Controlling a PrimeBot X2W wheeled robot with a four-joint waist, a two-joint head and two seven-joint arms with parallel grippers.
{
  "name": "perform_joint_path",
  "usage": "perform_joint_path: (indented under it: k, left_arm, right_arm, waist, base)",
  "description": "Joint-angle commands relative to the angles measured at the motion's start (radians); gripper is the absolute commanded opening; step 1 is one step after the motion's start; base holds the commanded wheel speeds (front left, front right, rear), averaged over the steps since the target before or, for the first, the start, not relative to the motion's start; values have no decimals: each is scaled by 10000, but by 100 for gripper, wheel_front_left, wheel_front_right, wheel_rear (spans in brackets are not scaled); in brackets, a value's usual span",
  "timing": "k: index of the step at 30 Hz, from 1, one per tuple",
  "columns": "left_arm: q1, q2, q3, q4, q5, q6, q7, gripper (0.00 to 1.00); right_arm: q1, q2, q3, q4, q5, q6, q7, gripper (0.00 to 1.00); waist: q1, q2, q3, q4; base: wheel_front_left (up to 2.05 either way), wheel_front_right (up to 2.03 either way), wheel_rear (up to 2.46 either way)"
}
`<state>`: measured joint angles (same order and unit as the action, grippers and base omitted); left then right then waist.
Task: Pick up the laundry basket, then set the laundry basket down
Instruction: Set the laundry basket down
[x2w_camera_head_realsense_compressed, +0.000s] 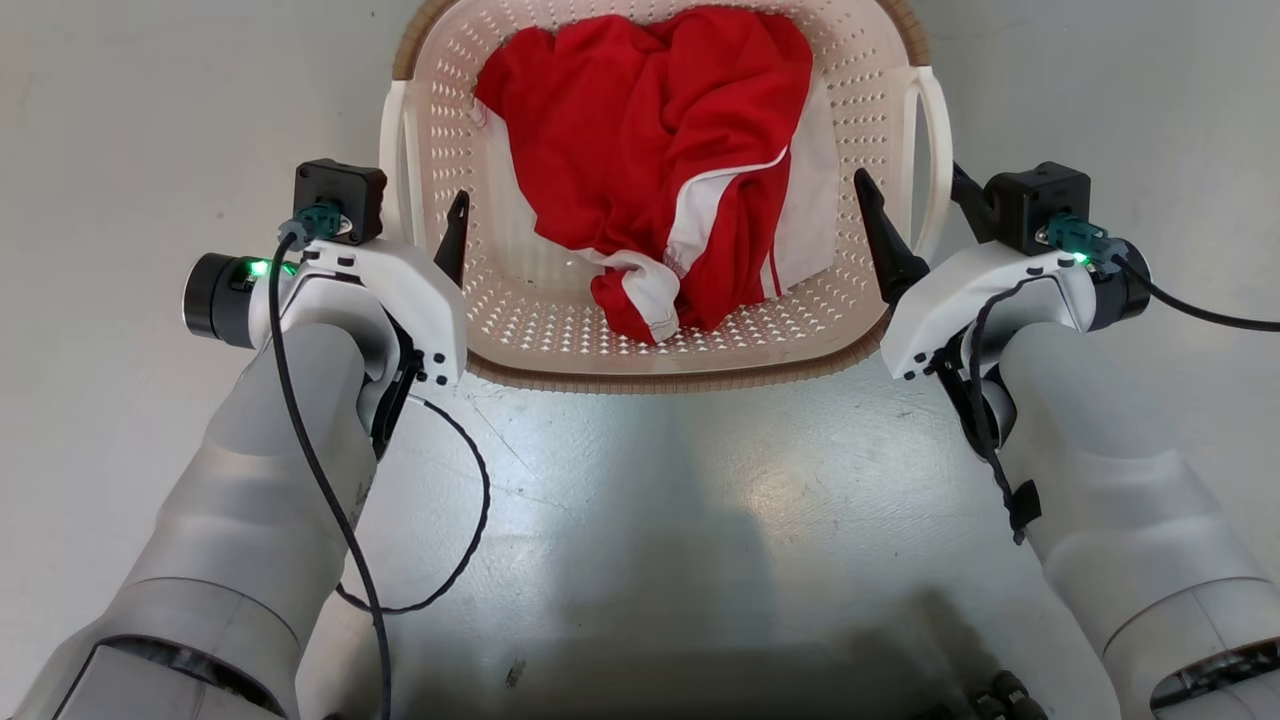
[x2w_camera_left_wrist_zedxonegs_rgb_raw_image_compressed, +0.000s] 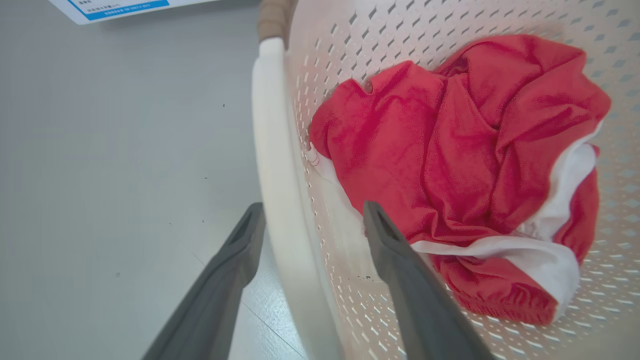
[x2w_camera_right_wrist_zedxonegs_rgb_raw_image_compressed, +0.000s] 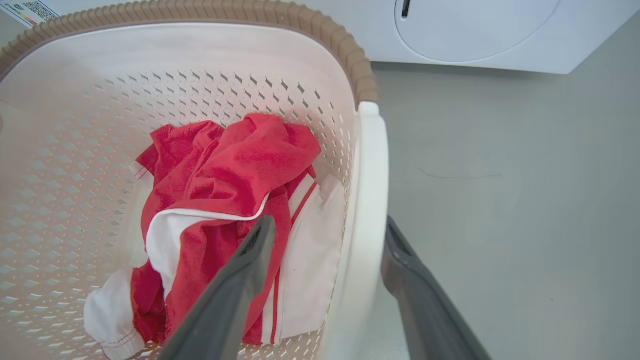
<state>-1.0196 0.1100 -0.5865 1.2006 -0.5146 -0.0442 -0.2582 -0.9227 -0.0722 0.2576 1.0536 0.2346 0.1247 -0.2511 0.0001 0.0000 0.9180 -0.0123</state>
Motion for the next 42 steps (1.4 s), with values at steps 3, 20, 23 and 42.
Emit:
perform_joint_path:
  k: [3, 20, 23, 42]
  left_arm:
    - [-22, 357, 178, 23, 107, 50, -36, 100]
    - [874, 382, 478, -42, 44, 196, -36, 100]
    - [1148, 359, 585, -146, 16, 206, -36, 100]
    - [3604, 406, 1756, -1649, 234, 110, -36, 100]
  right_arm:
    - [559, 220, 191, -219, 103, 60, -107, 100]
    - [1134, 220, -141, -449, -13, 60, -107, 100]
    - [1356, 220, -265, -452, -130, 60, -107, 100]
    - [3449, 220, -1788, -1520, -1748, 60, -107, 100]
  waist:
    - [-1, 0, -139, -68]
    - [-1, 0, -1603, -181]
    - [-1, 0, -2031, -146]
    - [-1, 0, -5138, 234]
  base:
    - [0, 0, 0]
    - [0, 0, 0]
    - [0, 0, 0]
    - [0, 0, 0]
